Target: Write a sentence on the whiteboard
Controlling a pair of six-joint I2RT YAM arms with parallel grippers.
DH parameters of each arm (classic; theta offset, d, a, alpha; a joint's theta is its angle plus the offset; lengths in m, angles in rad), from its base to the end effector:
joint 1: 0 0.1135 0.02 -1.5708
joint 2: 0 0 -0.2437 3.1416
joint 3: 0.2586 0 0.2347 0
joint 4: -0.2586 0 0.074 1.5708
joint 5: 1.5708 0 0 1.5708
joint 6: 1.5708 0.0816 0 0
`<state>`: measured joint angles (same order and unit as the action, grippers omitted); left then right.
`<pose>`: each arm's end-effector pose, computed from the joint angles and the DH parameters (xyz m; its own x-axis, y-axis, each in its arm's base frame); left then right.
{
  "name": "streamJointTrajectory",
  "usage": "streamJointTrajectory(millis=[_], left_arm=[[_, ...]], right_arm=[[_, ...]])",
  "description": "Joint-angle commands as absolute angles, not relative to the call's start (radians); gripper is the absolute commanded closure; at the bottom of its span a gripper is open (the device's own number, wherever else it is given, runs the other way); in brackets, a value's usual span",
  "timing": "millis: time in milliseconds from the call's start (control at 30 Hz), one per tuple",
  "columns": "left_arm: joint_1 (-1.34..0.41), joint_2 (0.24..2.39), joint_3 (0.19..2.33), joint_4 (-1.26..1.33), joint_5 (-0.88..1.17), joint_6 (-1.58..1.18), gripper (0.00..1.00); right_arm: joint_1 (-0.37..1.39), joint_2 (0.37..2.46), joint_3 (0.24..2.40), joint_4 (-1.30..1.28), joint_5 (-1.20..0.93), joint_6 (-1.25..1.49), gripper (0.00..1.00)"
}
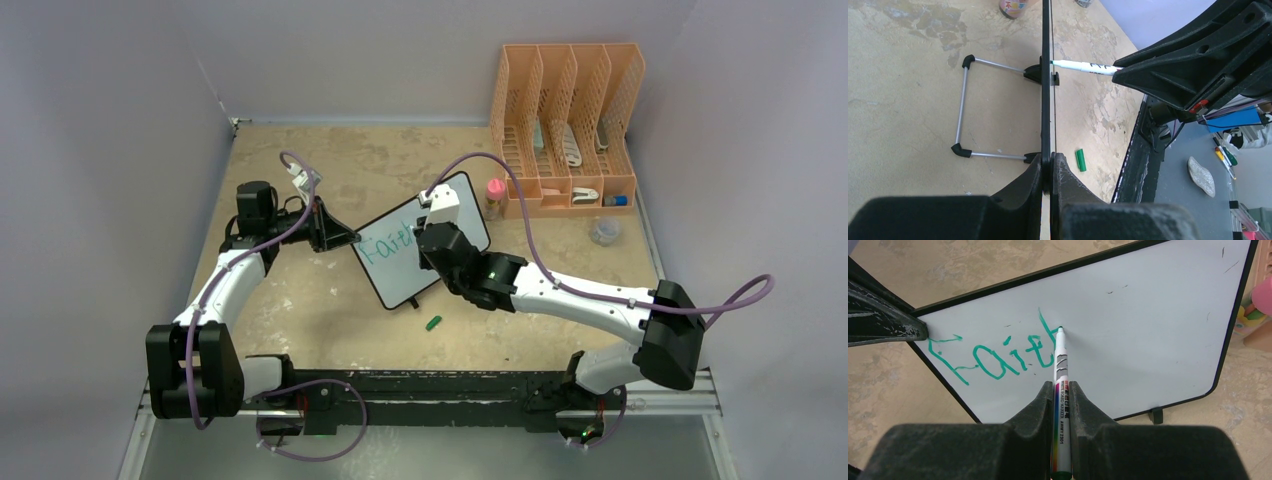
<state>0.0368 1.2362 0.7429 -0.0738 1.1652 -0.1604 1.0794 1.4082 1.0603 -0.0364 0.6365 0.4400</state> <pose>0.2604 -0.0654 0.2321 -0.6513 -0.0870 -0.7538 0.6645 0.4142 -0.6220 0.2050 0.2802 0.2807 -0.3513 0.0695 -0.9337 -0.3309 0.9237 0.1933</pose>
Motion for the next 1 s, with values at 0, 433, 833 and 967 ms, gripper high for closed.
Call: streamJointTrajectory(millis=[0, 433, 833, 967], left_arm=[[0.028, 1.246, 0.764, -0.088, 1.159, -0.121, 1.00], [0.028, 1.246, 0.764, -0.088, 1.156, -0.121, 1.00], [0.029, 1.246, 0.765, -0.090, 1.152, -0.120, 1.00], [0.029, 1.246, 0.765, -0.089, 1.152, -0.120, 1.00]], right_arm=[[1.064, 1.416, 1.084, 0.013, 0.665, 0.430, 1.00], [1.062, 1.403, 1.044, -0.028, 0.665, 0.476, 1.00], [1.061, 1.392, 1.019, -0.061, 0.645, 0.505, 1.00], [1.062, 1.384, 1.006, -0.069, 0.642, 0.516, 1.00]])
